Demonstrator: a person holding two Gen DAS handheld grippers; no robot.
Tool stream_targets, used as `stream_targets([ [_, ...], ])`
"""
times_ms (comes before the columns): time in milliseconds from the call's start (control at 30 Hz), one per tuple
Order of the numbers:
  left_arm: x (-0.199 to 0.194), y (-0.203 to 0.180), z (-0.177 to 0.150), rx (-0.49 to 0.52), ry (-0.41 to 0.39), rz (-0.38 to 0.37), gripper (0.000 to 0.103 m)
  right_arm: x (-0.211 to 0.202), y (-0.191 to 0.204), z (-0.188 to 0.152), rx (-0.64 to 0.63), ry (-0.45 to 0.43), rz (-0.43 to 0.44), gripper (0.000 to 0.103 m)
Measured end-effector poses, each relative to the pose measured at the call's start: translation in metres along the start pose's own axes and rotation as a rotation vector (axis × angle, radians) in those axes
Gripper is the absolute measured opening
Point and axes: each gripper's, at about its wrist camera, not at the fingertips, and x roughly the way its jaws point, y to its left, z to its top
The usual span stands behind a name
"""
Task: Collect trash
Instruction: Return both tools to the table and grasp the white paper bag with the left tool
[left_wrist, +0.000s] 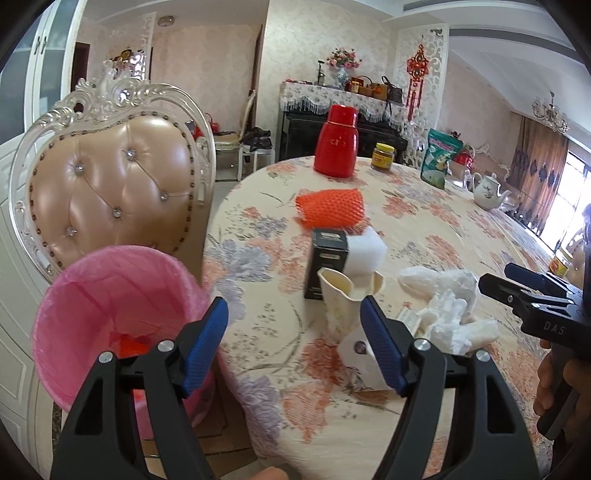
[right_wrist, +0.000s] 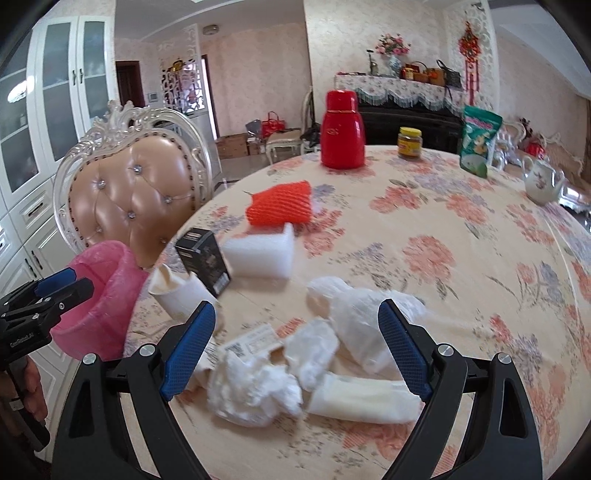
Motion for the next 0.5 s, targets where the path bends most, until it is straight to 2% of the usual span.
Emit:
stream_targets([
  [433,0.035,-0.044,-0.021,0.023,0.089,-0.089,0.075,0.002,-0.048,-0.031,0.061,0.064,-0.070,0.085],
  [500,0.040,-0.050,-0.025,0.031,0.100,-0.095,0.079,0.003,-0.053,-0.035,0.072,0.077,-0.073,0.085],
])
